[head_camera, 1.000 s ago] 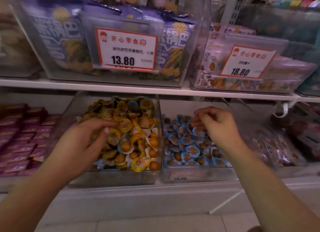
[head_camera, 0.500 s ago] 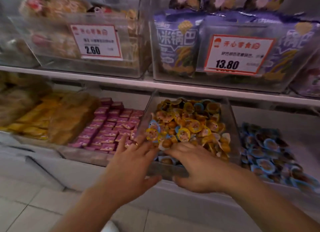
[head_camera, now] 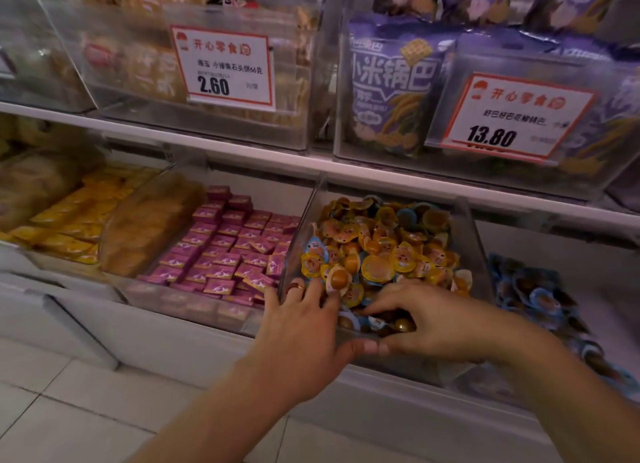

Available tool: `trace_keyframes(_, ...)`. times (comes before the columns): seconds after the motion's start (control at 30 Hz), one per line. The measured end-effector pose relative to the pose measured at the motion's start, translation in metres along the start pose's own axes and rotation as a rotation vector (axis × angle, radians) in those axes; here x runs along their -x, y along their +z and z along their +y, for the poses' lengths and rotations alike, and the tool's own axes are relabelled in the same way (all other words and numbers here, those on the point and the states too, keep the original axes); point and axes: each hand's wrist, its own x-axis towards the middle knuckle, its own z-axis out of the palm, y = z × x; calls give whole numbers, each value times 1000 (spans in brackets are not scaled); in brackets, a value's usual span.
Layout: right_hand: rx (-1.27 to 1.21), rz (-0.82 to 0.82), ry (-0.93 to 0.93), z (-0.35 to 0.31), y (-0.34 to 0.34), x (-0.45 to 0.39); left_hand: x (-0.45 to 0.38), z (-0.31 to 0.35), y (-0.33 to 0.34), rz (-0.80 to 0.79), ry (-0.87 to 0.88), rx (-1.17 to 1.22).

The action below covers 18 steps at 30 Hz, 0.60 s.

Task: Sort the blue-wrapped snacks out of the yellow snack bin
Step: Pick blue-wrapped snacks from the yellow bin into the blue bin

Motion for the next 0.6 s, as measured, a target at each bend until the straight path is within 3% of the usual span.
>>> trace_keyframes(0.13,-158,-41,13,2,-8,3,-2,-3,-2,-4,17,45)
trace_keyframes(0.3,-159,180,92,-11,6,-4,0,-10,-6,-35,14,209)
trace_keyframes(0.6,-219,64,-13,-17,10,-4,-2,-6,-4,60,12,214)
